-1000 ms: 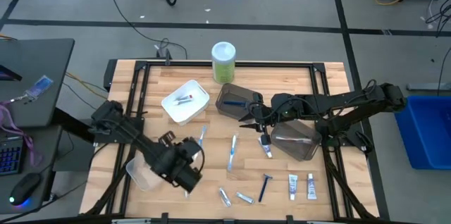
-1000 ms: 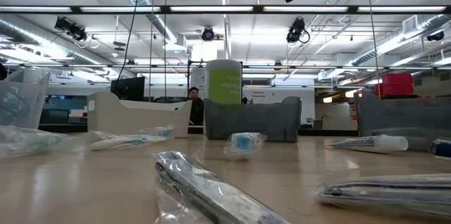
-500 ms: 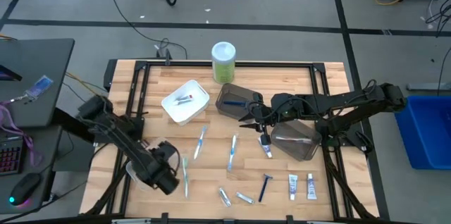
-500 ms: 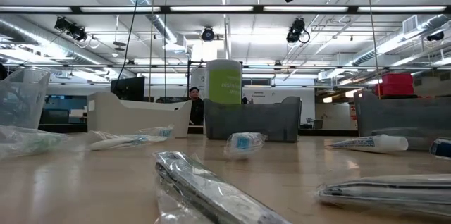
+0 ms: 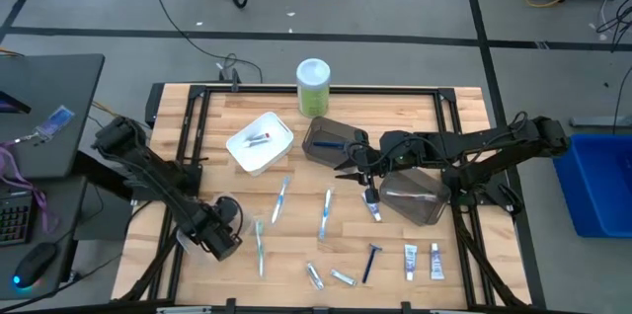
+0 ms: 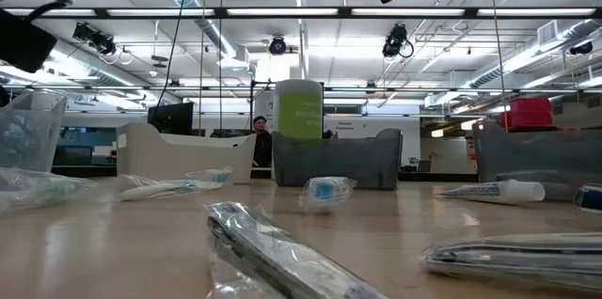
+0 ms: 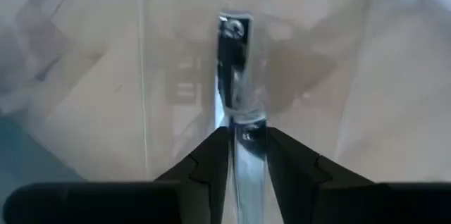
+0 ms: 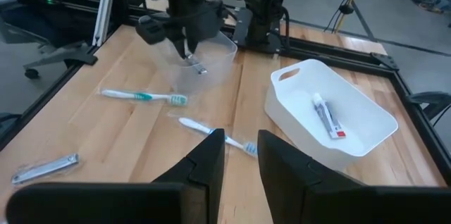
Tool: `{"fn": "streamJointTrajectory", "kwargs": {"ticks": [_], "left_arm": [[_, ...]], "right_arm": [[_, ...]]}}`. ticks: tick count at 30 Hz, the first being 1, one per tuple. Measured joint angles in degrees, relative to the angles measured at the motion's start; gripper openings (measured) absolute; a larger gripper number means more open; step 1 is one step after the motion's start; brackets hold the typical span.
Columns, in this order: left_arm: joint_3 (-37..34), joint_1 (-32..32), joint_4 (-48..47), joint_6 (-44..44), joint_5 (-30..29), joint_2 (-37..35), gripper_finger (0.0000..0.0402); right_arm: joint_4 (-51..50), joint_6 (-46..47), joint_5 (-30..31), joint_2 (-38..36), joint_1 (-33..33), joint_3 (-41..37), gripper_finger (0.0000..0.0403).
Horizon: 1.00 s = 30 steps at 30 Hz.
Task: Pick & Place Travel size toiletries
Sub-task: Put the nail cutter into the transparent bin, then put the toothpaste into the white bin
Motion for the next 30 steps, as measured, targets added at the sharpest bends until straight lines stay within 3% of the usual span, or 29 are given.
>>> {"fn": "streamJointTrajectory", "kwargs": {"ticks": [11,23,30], "left_arm": [[2.58,2.54,0.1,3.14,1.59,0.18,0.0136],[16.01,5.31,-2.02,17.37,-29.93,0.18,0.0117],[17.07,8.17,7.95,35.23,-46.67,0.18,0.0117]], "right_arm": [[0.69,0.0,0.0,0.0,0.0,0.02,0.0096],[4.55,-1.73,0.0,0.0,-0.04,0.02,0.0094],[7.77,-2.92,0.0,0.0,-0.04,0.04,0.0096]]}}
